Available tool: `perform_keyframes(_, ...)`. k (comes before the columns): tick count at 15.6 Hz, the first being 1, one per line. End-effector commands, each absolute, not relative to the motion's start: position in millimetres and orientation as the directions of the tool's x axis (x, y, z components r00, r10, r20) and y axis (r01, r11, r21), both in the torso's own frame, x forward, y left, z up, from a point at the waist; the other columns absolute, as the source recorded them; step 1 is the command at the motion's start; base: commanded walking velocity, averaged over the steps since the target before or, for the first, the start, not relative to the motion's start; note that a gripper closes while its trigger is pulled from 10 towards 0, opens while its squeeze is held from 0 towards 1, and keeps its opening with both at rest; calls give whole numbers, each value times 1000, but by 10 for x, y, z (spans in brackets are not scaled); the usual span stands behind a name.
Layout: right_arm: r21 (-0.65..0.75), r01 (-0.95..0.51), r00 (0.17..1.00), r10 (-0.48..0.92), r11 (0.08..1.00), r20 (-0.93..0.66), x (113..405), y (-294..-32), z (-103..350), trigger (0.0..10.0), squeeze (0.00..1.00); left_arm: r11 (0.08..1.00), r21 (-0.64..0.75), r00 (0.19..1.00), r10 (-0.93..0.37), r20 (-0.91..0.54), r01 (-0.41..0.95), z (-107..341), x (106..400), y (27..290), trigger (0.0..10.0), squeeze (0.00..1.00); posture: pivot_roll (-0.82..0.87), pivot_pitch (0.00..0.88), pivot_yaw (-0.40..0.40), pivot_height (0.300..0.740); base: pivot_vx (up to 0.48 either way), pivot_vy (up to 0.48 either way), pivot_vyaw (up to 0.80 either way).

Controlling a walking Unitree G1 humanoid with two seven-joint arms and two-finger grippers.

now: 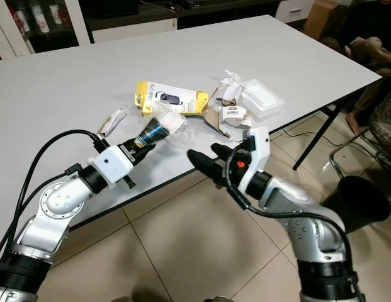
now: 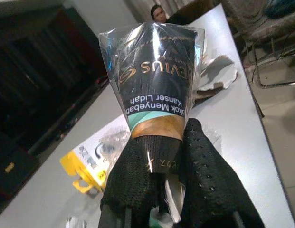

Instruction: Picking trash to rubbish bin

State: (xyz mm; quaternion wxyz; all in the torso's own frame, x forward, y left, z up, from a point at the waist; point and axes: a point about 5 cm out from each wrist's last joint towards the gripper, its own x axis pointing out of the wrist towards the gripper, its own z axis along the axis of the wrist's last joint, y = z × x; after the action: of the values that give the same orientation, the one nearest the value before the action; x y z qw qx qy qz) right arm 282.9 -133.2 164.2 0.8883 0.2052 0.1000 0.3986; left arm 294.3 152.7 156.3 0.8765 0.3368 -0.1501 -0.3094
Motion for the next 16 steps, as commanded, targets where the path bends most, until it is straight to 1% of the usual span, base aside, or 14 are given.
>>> perform_keyframes(1,445,-678,654,757,585,1,2845,-1340,1682,10000,0,548,709,736,-674,61,444,1603,2913,1464,0,0,8,45,-79,740,0,0,0)
perform_keyframes(2,472,-672,651,759,571,9,2852,-1323,1683,10000,0,540,715,729,-682,62,445,1606,2907,1446,0,0,8,45,-79,740,0,0,0)
perform_keyframes(3,572,-655,640,765,495,71,2865,-1212,1710,10000,875,510,732,704,-708,59,452,1611,2883,1387,0,0,17,44,-83,740,0,0,0)
perform_keyframes(4,610,-648,636,765,456,104,2873,-1173,1719,10000,1000,496,740,693,-719,57,455,1614,2873,1366,0,0,21,45,-83,740,0,0,0)
perform_keyframes(5,664,-637,629,762,392,153,2886,-1121,1742,10000,1000,468,756,675,-736,46,458,1616,2860,1336,0,0,23,46,-83,740,0,0,0)
perform_keyframes(6,664,-637,629,762,392,153,2886,-1121,1742,10000,1000,468,756,675,-736,46,458,1616,2860,1336,0,0,23,46,-83,740,0,0,0)
perform_keyframes(7,702,-631,619,760,331,198,2891,-1075,1775,10000,1000,441,769,661,-750,32,463,1606,2849,1309,0,0,27,46,-81,740,0,0,0)
perform_keyframes(8,711,-628,615,762,316,204,2893,-1049,1777,10000,965,432,774,653,-756,30,463,1607,2845,1295,0,0,25,46,-80,740,0,0,0)
perform_keyframes(9,717,-623,612,766,314,196,2891,-1012,1766,10000,31,423,779,645,-763,32,462,1616,2843,1280,0,0,26,47,-74,740,0,0,0)
perform_keyframes(10,717,-617,614,768,325,180,2886,-993,1748,10000,0,418,785,636,-771,40,457,1638,2841,1265,0,0,26,47,-74,740,0,0,0)
perform_keyframes(13,715,-603,625,767,355,147,2872,-952,1676,10000,0,385,796,595,-803,39,467,1695,2826,1219,0,0,34,55,-51,740,0,0,0)
perform_keyframes(16,724,-590,627,768,359,130,2850,-925,1645,10000,0,368,799,572,-820,37,476,1716,2812,1192,0,0,33,62,-44,740,0,0,0)
